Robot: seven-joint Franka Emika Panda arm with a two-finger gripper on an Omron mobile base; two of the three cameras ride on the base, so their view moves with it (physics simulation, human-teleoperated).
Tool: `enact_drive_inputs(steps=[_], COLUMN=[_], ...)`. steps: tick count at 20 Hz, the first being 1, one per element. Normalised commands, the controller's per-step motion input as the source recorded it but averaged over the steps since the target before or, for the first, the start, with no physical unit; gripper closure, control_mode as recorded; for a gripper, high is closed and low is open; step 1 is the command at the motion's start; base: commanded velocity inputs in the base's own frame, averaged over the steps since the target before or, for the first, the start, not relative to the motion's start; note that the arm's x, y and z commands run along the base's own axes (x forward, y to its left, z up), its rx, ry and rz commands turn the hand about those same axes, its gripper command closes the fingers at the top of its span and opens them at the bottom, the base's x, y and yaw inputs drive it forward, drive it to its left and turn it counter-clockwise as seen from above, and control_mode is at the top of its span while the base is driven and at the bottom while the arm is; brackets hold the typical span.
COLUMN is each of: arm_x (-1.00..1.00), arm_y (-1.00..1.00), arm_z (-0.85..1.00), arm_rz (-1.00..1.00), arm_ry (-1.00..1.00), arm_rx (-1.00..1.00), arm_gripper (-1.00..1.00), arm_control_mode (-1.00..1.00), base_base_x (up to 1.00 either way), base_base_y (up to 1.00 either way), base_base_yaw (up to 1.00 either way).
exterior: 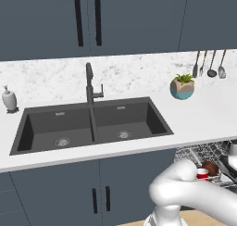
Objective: Pick up the cup and bowl from the counter, place them in the dishwasher, and close the dishwasher door.
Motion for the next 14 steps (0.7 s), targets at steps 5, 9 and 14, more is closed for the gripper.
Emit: enact_drive_inputs(steps=[5,9,14], arm_x=[0.45,0.79,0.66], arm_y=[0.0,0.0,0.0], arm_z=[-0.68,-0.65,-0.44], arm_rz=[0.14,0.13,0.11], arm_ry=[0.05,-0.07,-0.24], arm_rx=[0.0,0.0,0.01], arm_gripper=[-1.0,-1.0,-1.0], arm_control_mode=[-1.0,-1.0,-1.0], base_base_x=[0.0,0.0,0.0], base_base_y=[0.0,0.0,0.0], base_base_yaw=[0.0,0.0,0.0])
